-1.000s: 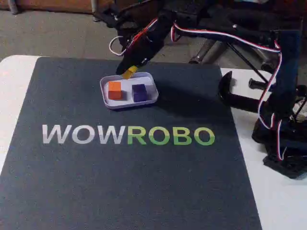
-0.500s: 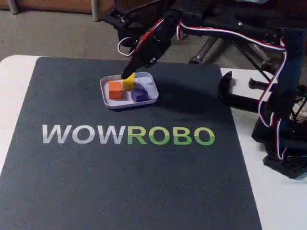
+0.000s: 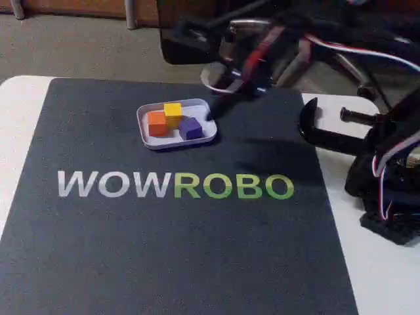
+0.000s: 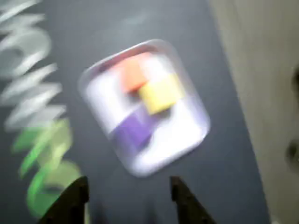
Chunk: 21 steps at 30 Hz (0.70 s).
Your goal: Move blocks one by one until all three blocks are in the tray.
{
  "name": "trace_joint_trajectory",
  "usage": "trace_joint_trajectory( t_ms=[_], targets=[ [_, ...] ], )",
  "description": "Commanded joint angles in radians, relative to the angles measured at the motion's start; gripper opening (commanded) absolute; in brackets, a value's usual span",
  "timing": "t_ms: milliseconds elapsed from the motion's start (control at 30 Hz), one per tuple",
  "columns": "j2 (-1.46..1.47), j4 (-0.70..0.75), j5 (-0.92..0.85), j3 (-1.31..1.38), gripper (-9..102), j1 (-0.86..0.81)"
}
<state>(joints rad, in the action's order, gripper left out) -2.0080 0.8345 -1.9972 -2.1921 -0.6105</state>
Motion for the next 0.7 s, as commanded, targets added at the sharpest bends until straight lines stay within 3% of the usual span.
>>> trace_joint_trajectory(
  t_ms=[0, 167, 300, 400, 567, 667],
  targets=[
    [-0.347, 0.098, -0.052, -0.161, 17, 0.083],
    [-0.502, 0.153, -0.035, -0.279, 11, 0.249],
    [-0.727, 0.153, -0.025, -0.466, -8, 0.385],
    [-0.927, 0.209, 0.012, -0.6, -8, 0.483],
    [-1.29, 0.463, 0.015, -0.779, -8, 0.574],
    [-1.301, 0.485, 0.058, -0.847, -8, 0.595]
  ],
)
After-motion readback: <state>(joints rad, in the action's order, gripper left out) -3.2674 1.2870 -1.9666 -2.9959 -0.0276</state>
